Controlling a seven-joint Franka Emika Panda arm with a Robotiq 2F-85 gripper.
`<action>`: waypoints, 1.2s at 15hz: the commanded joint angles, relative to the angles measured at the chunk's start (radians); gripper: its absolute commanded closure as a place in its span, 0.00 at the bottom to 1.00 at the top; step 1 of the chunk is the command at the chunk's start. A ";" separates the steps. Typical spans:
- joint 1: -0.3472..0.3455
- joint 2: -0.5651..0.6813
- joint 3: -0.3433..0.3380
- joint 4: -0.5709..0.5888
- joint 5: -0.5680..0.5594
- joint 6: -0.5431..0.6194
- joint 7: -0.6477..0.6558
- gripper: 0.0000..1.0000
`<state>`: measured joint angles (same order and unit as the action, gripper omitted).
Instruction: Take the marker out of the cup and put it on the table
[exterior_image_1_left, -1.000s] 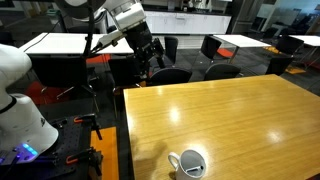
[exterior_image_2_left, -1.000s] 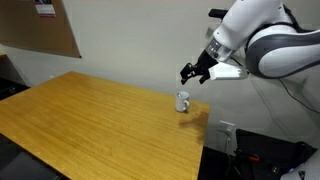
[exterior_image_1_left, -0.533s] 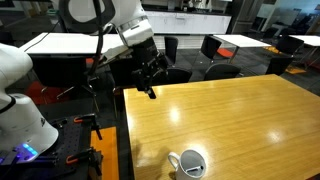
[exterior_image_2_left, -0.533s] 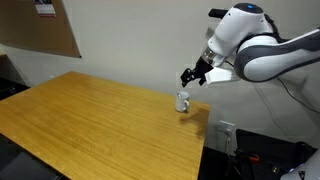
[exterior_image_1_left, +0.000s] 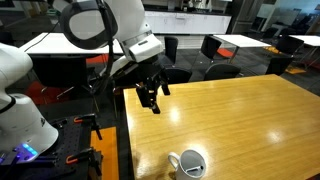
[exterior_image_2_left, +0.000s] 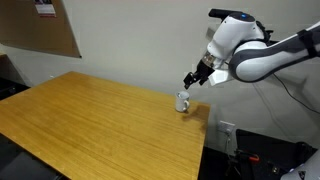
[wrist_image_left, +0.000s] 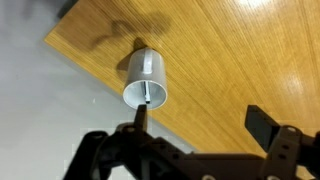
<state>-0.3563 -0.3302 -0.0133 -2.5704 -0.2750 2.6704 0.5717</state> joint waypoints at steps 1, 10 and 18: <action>0.004 0.015 -0.051 0.000 0.014 0.029 -0.132 0.00; 0.042 0.124 -0.168 0.008 0.123 0.190 -0.368 0.00; -0.008 0.131 -0.125 0.015 0.052 0.167 -0.274 0.00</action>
<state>-0.3312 -0.2107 -0.1658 -2.5701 -0.1814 2.8401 0.2391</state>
